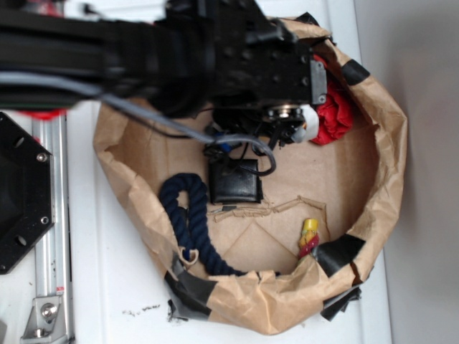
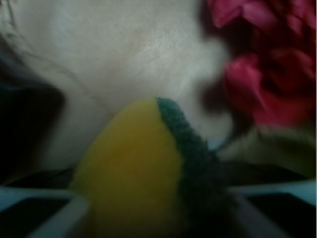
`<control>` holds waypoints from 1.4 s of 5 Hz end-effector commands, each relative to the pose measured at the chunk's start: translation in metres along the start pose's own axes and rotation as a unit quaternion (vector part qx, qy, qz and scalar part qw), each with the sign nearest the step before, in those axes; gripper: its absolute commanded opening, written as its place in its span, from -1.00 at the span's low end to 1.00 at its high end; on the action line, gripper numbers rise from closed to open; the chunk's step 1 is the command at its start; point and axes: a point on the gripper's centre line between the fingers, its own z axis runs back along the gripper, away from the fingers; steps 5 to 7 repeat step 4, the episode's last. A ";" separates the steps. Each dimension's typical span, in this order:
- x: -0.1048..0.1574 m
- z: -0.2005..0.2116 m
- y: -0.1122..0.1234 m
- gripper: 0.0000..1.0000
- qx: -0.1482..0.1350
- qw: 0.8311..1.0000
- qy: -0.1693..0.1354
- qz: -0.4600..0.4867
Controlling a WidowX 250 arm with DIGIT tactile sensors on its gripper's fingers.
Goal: Grab the green sponge.
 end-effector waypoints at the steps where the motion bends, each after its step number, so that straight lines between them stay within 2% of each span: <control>1: 0.025 0.124 -0.010 -1.00 0.020 0.981 -0.008 0.193; 2: 0.020 0.137 -0.009 -1.00 0.008 0.950 0.007 0.313; 3: 0.018 0.133 -0.008 -1.00 0.009 0.942 0.001 0.337; 7: 0.018 0.130 -0.005 -1.00 0.004 0.938 -0.003 0.347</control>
